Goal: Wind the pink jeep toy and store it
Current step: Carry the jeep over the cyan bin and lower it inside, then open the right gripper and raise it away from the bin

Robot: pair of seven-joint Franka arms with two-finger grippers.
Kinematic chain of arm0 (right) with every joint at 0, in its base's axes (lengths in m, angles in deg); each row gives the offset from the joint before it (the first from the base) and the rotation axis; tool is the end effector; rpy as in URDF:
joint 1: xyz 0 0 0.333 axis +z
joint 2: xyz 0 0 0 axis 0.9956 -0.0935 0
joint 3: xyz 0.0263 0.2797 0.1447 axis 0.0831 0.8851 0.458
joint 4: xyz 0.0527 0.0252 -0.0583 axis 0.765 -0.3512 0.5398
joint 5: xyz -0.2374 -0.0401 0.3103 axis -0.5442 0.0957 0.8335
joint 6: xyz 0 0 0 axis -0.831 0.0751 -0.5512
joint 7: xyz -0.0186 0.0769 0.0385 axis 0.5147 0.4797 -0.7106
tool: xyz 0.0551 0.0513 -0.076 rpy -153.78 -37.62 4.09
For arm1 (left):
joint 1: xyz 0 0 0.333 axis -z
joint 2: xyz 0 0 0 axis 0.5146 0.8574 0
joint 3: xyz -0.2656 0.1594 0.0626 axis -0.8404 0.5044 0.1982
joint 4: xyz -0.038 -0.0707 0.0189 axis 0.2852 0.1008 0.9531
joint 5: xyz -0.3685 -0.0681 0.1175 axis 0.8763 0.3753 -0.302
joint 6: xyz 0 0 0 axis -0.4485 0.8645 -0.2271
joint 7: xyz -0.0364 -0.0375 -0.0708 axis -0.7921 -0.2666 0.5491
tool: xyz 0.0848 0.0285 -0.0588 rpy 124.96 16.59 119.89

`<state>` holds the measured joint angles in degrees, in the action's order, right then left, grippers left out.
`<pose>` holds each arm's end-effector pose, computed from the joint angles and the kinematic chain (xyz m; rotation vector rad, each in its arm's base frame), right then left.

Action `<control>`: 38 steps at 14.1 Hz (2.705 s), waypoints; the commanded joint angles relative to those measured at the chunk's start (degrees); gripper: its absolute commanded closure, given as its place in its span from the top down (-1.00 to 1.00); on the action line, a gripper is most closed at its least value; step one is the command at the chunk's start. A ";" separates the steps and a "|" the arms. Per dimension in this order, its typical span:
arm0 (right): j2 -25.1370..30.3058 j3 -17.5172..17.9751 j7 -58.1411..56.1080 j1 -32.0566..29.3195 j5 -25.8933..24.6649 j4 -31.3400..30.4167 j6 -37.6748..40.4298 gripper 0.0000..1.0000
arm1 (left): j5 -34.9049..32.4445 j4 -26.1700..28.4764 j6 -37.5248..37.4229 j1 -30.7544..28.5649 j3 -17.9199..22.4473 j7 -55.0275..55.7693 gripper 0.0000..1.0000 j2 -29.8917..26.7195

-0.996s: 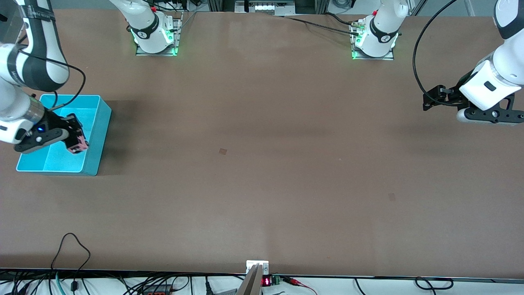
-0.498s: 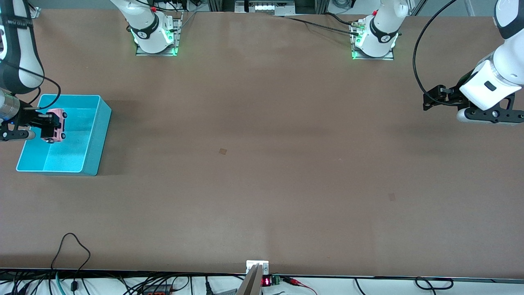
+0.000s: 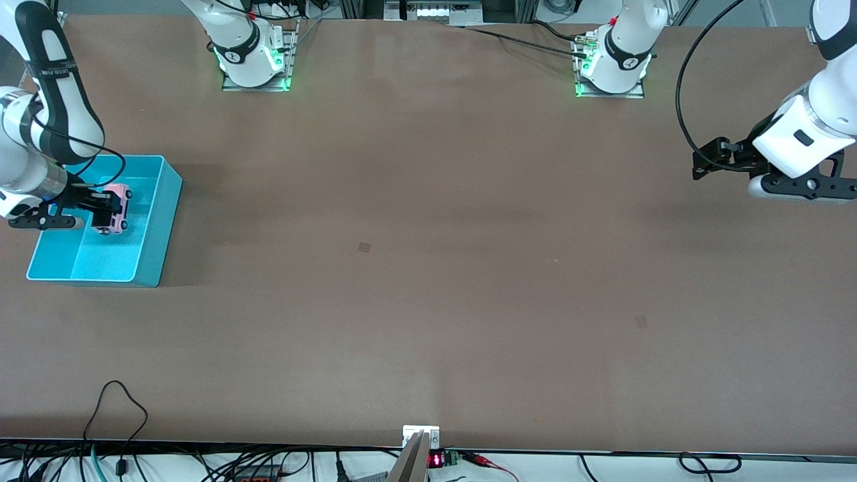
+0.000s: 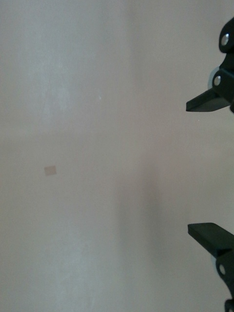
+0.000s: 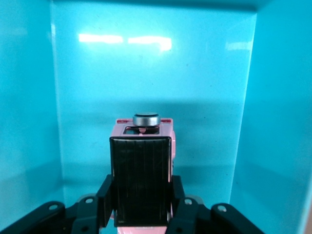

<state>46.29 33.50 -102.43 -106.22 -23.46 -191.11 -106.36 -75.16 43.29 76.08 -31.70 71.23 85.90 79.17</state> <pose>0.4989 -0.2377 0.2490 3.0638 0.0343 -0.1041 0.5548 -0.0437 0.5733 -3.1338 0.1218 0.1143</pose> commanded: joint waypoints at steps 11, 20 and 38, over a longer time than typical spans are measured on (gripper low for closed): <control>-2.45 1.25 0.29 -2.15 -1.31 -2.39 -5.45 1.00 | -0.55 -1.52 -0.85 0.20 -2.45 0.43 1.00 0.01; 4.41 2.48 0.46 7.42 -0.78 16.40 25.89 1.00 | -0.46 -1.52 -1.02 -0.85 -1.66 0.07 1.00 0.01; 24.27 3.10 8.81 21.75 8.97 21.87 38.49 1.00 | -0.46 -1.52 -0.67 -1.91 -1.92 0.07 1.00 0.36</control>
<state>70.00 36.91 -94.66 -85.84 -15.24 -169.76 -69.22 -75.16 42.80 76.04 -33.44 69.66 86.19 79.18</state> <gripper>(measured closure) 0.000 0.000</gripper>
